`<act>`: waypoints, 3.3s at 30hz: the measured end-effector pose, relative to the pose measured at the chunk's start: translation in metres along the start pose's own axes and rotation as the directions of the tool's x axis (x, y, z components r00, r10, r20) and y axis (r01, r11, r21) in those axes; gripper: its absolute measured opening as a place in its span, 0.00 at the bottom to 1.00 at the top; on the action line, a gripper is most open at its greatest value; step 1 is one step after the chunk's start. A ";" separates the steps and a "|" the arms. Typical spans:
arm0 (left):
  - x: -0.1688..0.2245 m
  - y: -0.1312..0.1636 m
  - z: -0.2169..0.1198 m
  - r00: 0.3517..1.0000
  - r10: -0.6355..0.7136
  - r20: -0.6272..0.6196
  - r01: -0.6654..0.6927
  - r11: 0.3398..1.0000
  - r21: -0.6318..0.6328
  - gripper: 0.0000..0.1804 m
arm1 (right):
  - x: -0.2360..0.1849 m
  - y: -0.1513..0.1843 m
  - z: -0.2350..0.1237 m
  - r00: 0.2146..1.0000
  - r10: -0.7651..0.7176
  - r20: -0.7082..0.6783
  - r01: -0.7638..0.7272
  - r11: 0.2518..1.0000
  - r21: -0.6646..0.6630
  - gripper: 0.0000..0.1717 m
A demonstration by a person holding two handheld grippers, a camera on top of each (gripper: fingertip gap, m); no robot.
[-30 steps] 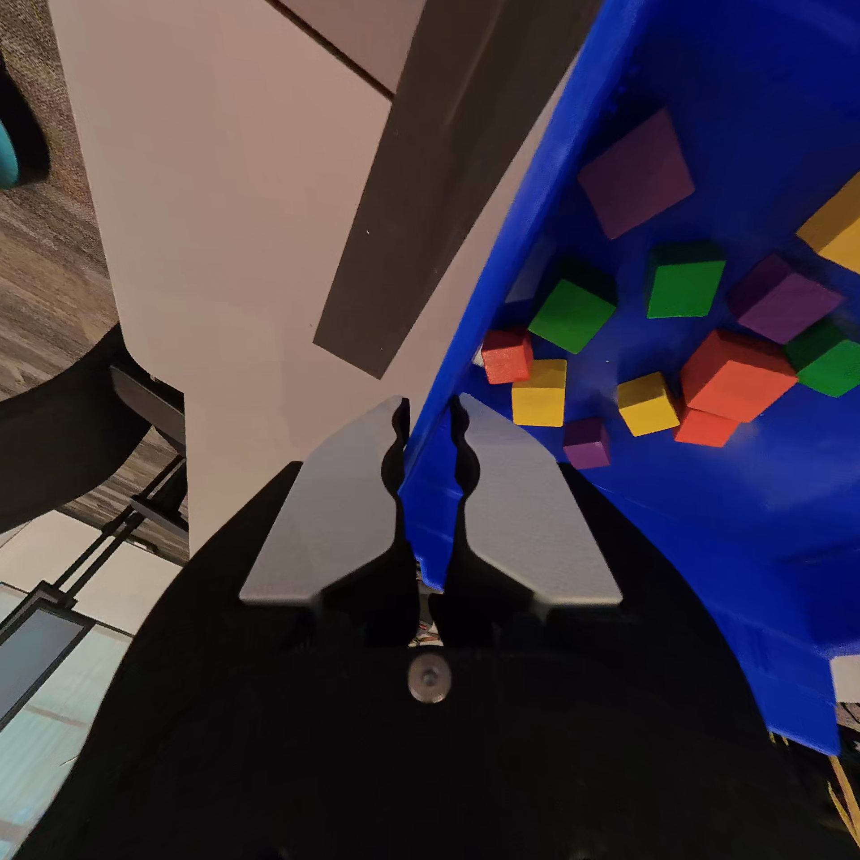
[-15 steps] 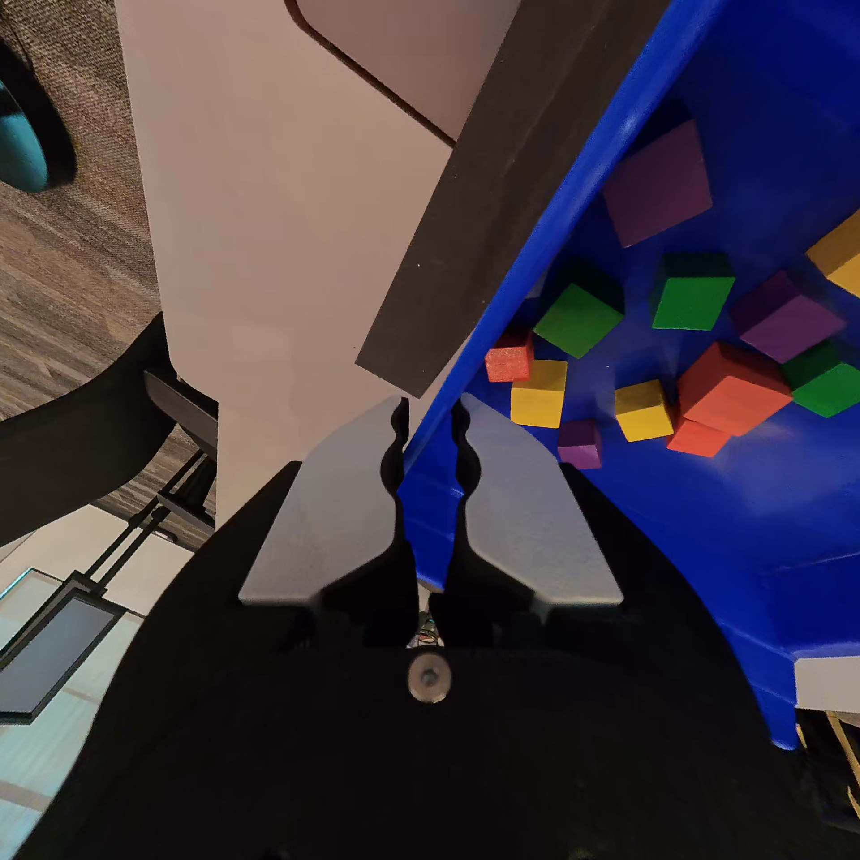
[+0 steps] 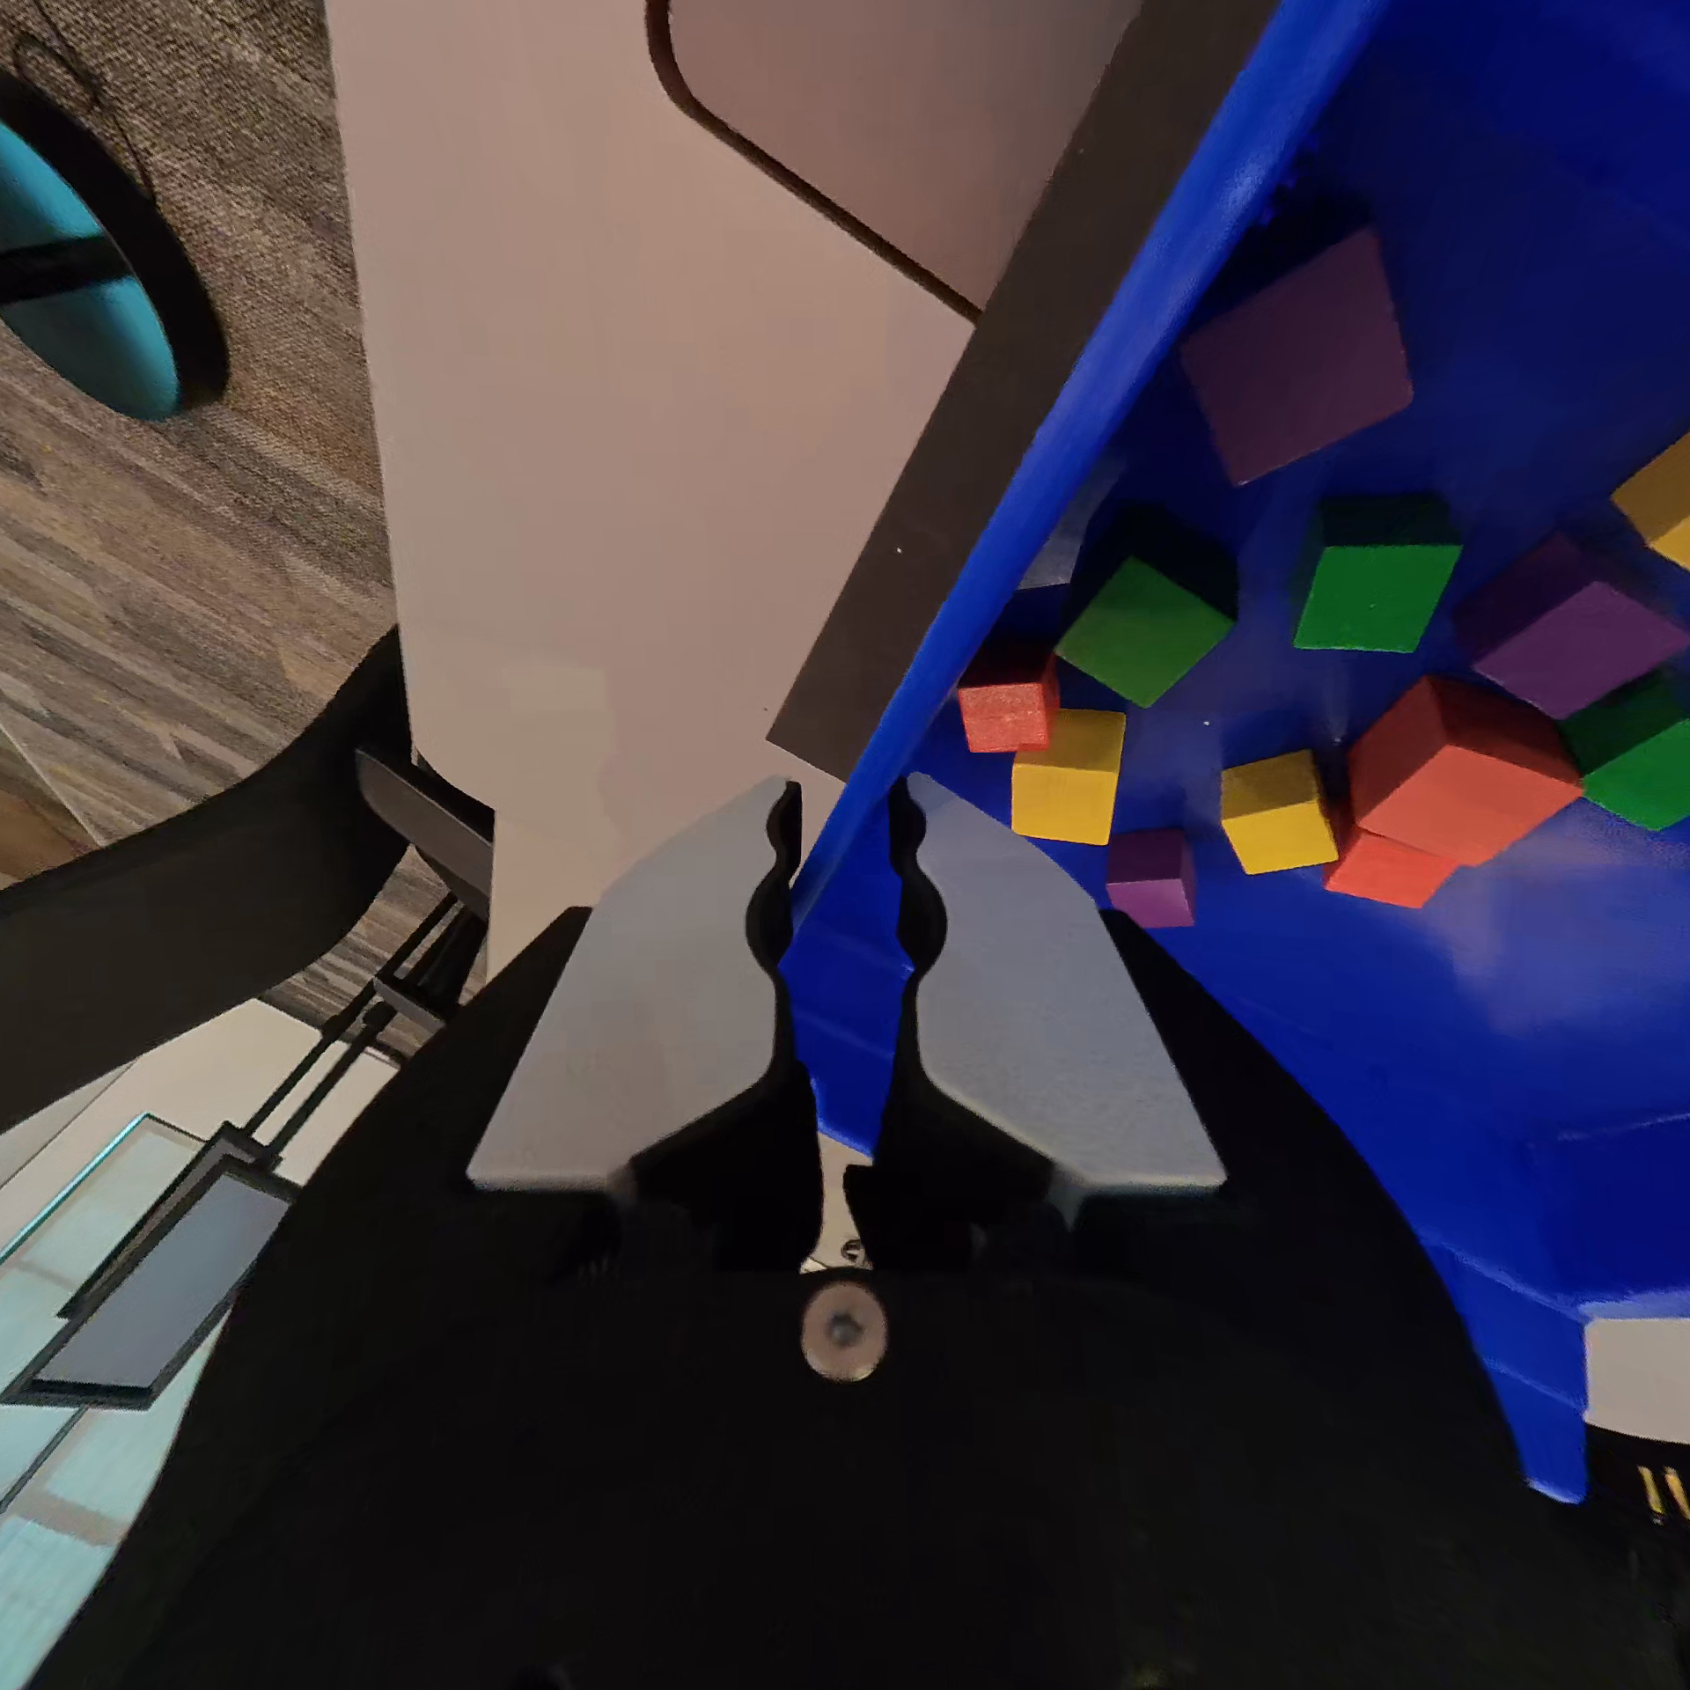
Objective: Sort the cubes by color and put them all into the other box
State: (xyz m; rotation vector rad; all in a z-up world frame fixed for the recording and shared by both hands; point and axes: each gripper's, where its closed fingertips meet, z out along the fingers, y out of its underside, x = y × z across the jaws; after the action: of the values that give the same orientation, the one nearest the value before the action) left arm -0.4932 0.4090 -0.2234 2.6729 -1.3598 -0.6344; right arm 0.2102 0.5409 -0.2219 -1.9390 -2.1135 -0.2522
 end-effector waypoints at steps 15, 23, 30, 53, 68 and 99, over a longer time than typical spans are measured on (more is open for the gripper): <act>-0.021 -0.002 -0.010 0.989 -0.128 0.074 0.121 0.988 0.097 0.27 | 0.010 -0.006 -0.012 0.982 0.149 -0.114 -0.143 0.988 0.055 0.31; -0.002 0.046 -0.104 0.895 -0.432 0.110 0.320 0.795 0.516 0.31 | -0.005 -0.025 -0.126 0.860 0.372 -0.348 -0.238 0.898 0.371 0.35; 0.060 0.090 -0.174 0.806 -0.581 0.113 0.259 0.517 0.816 0.21 | -0.071 -0.038 -0.206 0.748 0.496 -0.442 -0.142 0.770 0.622 0.27; 0.091 0.072 -0.186 0.775 -0.627 0.075 0.125 0.268 0.955 0.16 | -0.110 -0.078 -0.246 0.651 0.681 -0.336 -0.005 0.447 0.895 0.28; 0.107 0.018 -0.233 0.791 -0.607 -0.075 0.156 0.081 0.984 0.20 | -0.126 -0.163 -0.283 0.719 0.631 -0.292 0.086 0.336 0.938 0.29; 0.105 0.017 -0.053 0.887 -0.444 -0.127 0.385 0.557 0.736 0.21 | -0.112 -0.154 -0.255 0.695 0.705 -0.143 -0.047 0.242 0.969 0.23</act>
State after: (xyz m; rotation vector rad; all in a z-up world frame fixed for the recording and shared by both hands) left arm -0.4297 0.3095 -0.2050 3.7555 -1.1596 -0.1807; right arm 0.0841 0.3434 -0.0061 -1.2814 -0.8237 0.4014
